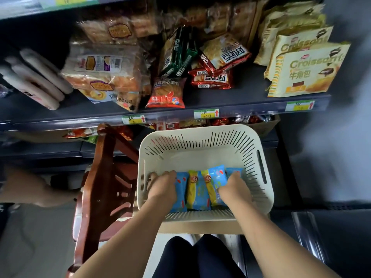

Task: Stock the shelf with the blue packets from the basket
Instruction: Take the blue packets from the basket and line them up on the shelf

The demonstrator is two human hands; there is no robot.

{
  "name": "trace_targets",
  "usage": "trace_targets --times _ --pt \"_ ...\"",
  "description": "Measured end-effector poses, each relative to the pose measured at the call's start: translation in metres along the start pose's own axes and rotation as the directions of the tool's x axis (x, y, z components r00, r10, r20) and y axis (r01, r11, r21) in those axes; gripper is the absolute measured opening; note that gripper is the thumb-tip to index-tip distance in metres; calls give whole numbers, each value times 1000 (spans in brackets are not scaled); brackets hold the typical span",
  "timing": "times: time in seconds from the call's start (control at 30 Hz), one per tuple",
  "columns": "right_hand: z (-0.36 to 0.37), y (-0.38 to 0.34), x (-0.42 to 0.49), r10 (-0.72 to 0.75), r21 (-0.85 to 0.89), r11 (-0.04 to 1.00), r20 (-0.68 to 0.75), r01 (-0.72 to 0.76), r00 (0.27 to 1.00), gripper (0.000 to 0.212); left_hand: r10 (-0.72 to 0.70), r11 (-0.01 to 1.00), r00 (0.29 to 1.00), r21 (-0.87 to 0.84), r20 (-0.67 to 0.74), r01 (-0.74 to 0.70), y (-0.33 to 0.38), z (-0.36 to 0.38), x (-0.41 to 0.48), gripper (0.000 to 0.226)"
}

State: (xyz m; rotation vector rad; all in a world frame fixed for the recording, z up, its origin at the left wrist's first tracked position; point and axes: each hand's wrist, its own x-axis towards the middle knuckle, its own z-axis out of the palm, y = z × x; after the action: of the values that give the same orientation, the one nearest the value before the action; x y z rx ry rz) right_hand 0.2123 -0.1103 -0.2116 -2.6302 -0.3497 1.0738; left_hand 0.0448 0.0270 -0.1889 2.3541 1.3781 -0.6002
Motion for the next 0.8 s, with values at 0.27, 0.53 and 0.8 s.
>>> trace_targets --times 0.27,0.53,0.8 --pt "-84 -24 -55 -194 783 581 -130 221 972 16 -329 617 925 -785 -191 57 1 -98 -47 14" --pt "-175 -58 -124 -323 900 330 -176 286 930 42 -208 179 963 -975 -171 -135 0 -182 -88 16" --pt "-220 -71 -199 -249 898 165 -362 408 898 25 -55 151 967 -960 -248 -237 -7 -237 -109 29"
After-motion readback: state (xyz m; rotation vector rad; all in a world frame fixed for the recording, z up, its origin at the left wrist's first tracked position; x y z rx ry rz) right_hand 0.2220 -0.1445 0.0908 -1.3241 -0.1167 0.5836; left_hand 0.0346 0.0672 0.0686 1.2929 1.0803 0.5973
